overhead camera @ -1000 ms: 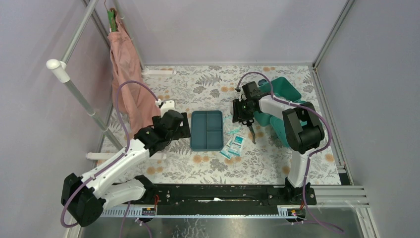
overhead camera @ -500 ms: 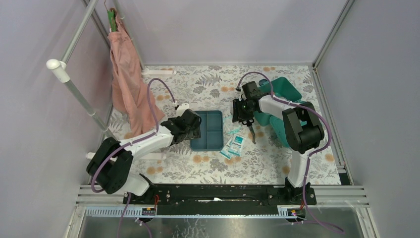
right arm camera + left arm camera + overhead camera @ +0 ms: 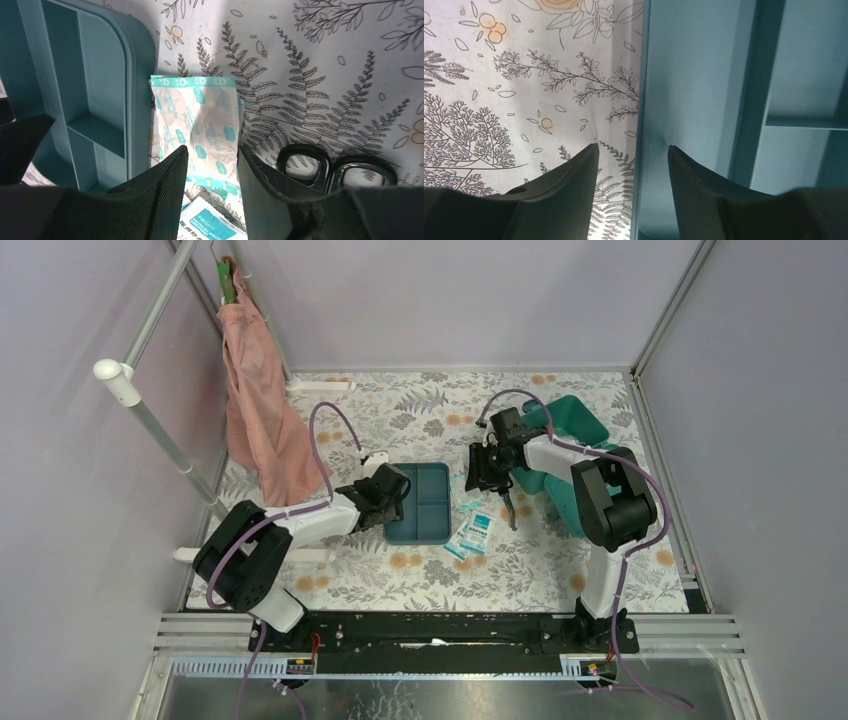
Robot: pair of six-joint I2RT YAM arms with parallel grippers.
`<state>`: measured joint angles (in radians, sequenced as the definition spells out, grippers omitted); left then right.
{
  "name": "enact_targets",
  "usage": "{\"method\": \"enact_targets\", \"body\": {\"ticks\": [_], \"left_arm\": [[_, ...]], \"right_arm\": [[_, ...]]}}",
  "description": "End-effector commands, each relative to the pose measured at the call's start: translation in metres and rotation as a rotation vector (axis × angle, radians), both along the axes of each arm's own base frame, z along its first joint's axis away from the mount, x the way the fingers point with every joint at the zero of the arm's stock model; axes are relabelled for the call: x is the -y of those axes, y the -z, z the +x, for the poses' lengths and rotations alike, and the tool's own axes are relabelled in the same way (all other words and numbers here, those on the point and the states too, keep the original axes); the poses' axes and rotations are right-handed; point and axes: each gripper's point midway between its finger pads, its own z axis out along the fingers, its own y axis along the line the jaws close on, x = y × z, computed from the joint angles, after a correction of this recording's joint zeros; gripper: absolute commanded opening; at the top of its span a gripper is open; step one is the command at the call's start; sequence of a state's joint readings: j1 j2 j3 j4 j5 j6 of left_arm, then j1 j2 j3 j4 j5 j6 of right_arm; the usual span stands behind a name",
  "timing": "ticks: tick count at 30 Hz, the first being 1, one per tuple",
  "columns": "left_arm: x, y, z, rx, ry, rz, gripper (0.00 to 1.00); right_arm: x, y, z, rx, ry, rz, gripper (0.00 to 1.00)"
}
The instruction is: Organize the medicine kit
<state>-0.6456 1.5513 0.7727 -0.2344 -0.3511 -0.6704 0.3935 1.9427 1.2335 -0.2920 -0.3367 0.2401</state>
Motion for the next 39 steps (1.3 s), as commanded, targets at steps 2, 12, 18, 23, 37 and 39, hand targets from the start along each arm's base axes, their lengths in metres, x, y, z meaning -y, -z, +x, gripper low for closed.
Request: {"method": "enact_targets", "body": {"ticks": [2, 12, 18, 23, 37, 39], "left_arm": [[-0.001, 0.008, 0.003, 0.014, 0.003, -0.009, 0.58], [-0.004, 0.01, -0.003, 0.008, 0.005, -0.009, 0.52], [-0.002, 0.009, -0.002, 0.006, 0.012, -0.014, 0.51], [-0.002, 0.009, -0.003, 0.006, 0.016, -0.013, 0.5], [-0.004, 0.001, -0.002, 0.022, 0.015, -0.006, 0.49], [-0.004, -0.003, -0.002, 0.029, 0.016, -0.014, 0.49]], "right_arm": [[0.002, 0.013, -0.03, -0.108, 0.035, 0.013, 0.49], [-0.008, 0.009, -0.028, -0.089, 0.14, 0.111, 0.49], [-0.013, 0.005, -0.026, -0.078, 0.193, 0.166, 0.42], [-0.015, 0.002, -0.022, -0.06, 0.205, 0.181, 0.31], [-0.018, -0.037, -0.006, 0.088, 0.17, 0.229, 0.03], [-0.017, -0.044, -0.005, 0.109, 0.167, 0.226, 0.0]]}}
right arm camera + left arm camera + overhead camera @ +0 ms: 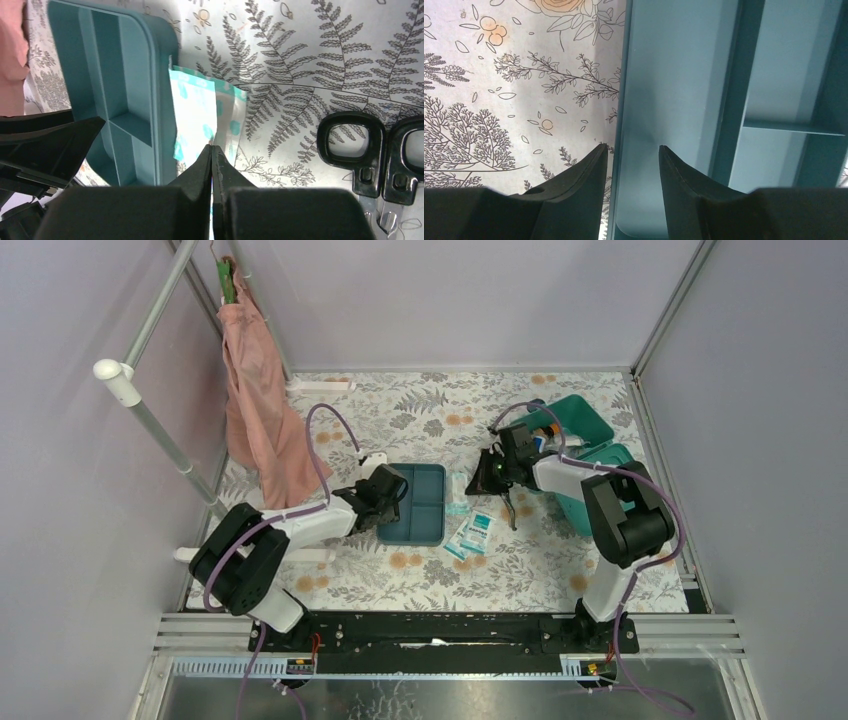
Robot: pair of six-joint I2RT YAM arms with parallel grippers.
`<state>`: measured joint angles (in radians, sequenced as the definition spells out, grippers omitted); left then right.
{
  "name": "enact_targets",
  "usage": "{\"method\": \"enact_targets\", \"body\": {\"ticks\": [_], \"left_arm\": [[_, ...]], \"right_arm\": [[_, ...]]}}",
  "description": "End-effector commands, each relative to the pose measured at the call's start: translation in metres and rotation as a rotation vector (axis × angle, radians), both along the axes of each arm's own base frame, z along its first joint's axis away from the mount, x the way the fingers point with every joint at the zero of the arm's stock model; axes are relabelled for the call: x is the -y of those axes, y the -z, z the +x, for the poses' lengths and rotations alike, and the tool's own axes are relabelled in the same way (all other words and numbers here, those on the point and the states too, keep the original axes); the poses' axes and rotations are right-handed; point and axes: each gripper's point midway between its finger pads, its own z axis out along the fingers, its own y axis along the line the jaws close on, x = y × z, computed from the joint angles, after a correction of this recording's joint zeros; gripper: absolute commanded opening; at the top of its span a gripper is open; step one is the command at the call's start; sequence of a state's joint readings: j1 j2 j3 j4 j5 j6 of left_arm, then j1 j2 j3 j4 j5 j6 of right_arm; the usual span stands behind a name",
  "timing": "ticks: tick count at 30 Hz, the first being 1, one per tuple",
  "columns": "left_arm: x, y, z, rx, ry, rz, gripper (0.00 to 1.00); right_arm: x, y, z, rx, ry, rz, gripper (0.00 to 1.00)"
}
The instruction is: Organize the medicine kit
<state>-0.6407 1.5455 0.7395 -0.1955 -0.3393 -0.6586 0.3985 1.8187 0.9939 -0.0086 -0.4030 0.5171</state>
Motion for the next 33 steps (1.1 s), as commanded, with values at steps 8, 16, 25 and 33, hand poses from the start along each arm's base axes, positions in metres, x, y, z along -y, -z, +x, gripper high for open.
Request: {"method": "enact_targets", "body": {"ticks": [8, 16, 25, 33], "left_arm": [[0.003, -0.022, -0.002, 0.049, 0.01, -0.064, 0.51], [-0.001, -0.039, -0.002, 0.083, -0.004, -0.077, 0.56], [-0.012, -0.057, -0.004, 0.132, -0.037, -0.082, 0.6], [-0.017, -0.048, -0.01, 0.113, -0.042, -0.068, 0.61]], "right_arm": [[0.015, -0.049, 0.005, 0.152, 0.012, -0.047, 0.0], [0.016, -0.074, 0.0, 0.183, 0.017, -0.029, 0.0], [-0.024, -0.111, -0.013, 0.209, 0.022, 0.077, 0.0], [-0.063, -0.093, 0.0, 0.171, 0.128, 0.109, 0.0]]}}
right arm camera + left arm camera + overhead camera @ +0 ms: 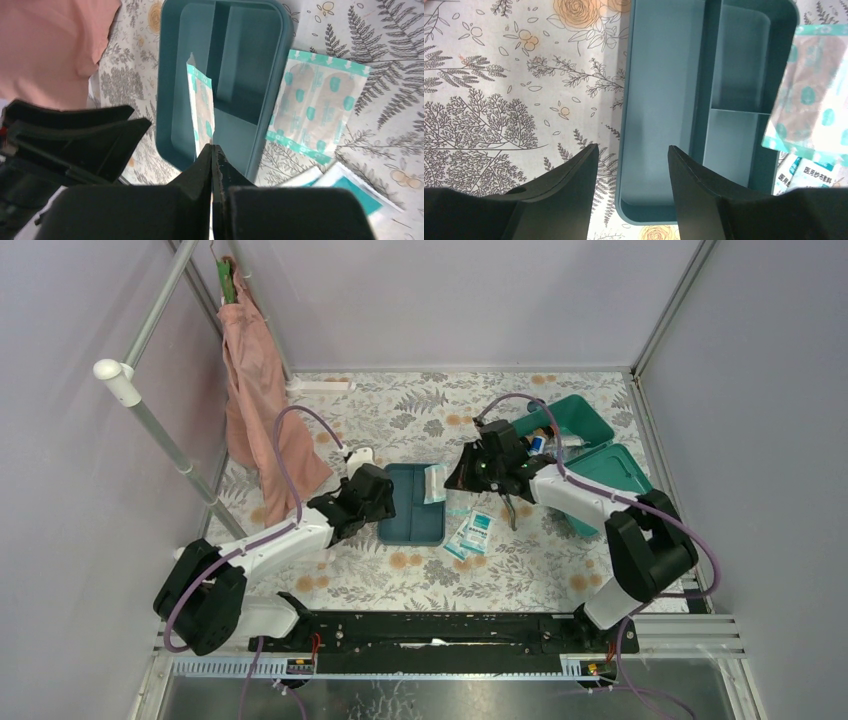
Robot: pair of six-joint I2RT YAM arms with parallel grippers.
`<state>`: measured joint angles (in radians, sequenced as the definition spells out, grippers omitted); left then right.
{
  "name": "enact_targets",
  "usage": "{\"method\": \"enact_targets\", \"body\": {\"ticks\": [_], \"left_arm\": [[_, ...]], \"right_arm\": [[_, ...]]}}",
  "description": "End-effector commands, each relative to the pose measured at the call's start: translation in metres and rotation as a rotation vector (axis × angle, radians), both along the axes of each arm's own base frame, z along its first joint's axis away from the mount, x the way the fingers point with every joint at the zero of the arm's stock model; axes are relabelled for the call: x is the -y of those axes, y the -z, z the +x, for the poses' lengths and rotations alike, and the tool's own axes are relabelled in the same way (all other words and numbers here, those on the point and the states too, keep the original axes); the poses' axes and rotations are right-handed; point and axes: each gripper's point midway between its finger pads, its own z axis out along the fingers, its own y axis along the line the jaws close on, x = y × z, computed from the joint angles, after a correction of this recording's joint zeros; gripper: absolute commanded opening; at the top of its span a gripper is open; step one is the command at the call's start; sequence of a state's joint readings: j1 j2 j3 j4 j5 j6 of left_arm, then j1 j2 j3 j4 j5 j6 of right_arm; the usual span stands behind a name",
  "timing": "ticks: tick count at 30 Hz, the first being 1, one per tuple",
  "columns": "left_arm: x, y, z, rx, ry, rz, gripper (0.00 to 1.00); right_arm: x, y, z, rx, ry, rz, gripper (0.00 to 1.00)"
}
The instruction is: Organize the medicine kit
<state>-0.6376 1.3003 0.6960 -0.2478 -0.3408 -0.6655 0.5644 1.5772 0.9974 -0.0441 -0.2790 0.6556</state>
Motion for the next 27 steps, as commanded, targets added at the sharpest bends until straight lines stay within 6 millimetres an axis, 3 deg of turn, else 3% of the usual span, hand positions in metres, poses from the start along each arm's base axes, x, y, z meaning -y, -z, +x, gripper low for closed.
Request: {"method": "enact_targets", "body": {"ticks": [1, 7, 14, 20, 22, 27], "left_arm": [[-0.012, 0.007, -0.005, -0.009, -0.035, 0.022, 0.61], [-0.013, 0.008, -0.006, -0.011, -0.031, 0.023, 0.61], [-0.012, 0.01, -0.006, -0.016, -0.027, 0.024, 0.61], [-0.013, 0.01, -0.006, -0.018, -0.025, 0.03, 0.61], [-0.012, 0.01, -0.006, -0.017, -0.023, 0.027, 0.61], [-0.012, 0.011, -0.006, -0.019, -0.021, 0.026, 0.61]], "right_arm": [[-0.018, -0.003, 0.028, 0.013, 0.133, 0.047, 0.0], [-0.022, 0.015, 0.042, -0.005, 0.207, 0.045, 0.0], [-0.039, 0.031, 0.047, -0.035, 0.162, 0.032, 0.0], [-0.024, 0.04, 0.051, -0.013, 0.17, -0.108, 0.2], [-0.015, 0.036, 0.052, 0.015, 0.17, -0.166, 0.31], [0.01, 0.018, 0.058, 0.096, 0.193, -0.287, 0.42]]}}
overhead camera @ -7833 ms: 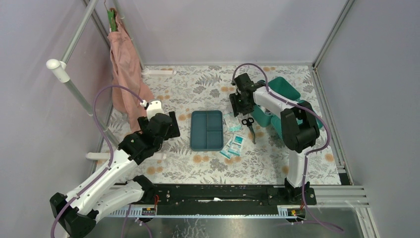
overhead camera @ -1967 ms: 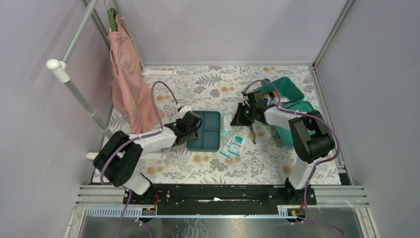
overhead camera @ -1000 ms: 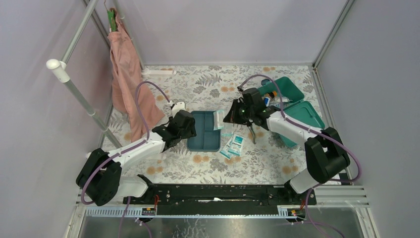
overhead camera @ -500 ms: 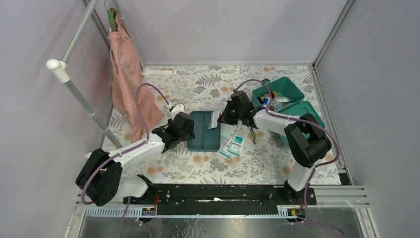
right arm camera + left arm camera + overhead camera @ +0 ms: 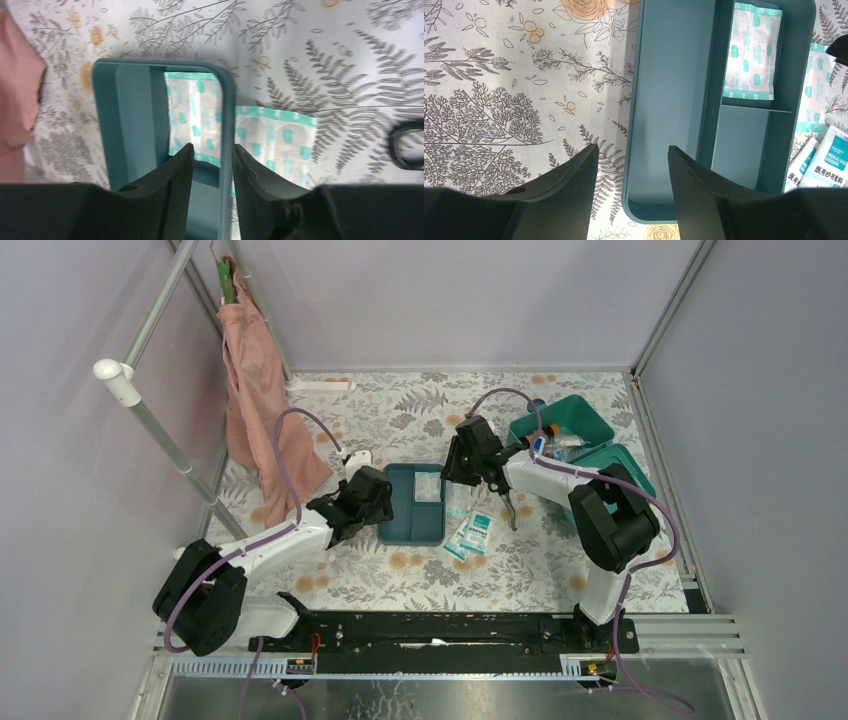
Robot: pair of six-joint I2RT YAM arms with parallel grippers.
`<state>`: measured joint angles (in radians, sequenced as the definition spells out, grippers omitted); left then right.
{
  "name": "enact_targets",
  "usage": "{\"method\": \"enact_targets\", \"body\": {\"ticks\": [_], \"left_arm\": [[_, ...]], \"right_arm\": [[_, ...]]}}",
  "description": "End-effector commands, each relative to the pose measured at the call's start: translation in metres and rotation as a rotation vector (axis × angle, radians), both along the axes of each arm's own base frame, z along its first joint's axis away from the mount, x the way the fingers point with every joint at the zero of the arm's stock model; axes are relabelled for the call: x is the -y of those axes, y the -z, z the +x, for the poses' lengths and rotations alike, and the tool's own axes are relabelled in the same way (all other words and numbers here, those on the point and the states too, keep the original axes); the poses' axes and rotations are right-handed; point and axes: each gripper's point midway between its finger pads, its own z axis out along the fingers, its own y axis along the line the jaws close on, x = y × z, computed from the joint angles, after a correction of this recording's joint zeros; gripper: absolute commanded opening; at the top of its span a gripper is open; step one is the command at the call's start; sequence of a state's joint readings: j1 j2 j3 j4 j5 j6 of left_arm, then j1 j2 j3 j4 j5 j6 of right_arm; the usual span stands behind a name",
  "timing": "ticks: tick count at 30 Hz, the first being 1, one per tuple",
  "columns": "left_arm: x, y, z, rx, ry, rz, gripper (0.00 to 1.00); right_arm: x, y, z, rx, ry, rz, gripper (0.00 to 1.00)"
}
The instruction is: Organize the medicine kit
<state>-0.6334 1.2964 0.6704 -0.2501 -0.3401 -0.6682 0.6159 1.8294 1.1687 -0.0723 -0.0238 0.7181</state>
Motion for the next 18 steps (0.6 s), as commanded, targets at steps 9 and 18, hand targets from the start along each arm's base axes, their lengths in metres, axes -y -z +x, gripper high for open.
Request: {"method": "enact_targets", "body": {"ticks": [9, 18], "left_arm": [[-0.005, 0.002, 0.0, 0.002, -0.01, 0.011, 0.61], [-0.005, 0.001, -0.001, 0.002, -0.005, 0.007, 0.61]], "right_arm": [[0.052, -0.028, 0.0, 0.074, -0.035, -0.322, 0.48], [0.056, 0.002, -0.013, -0.026, -0.095, -0.372, 0.65]]}}
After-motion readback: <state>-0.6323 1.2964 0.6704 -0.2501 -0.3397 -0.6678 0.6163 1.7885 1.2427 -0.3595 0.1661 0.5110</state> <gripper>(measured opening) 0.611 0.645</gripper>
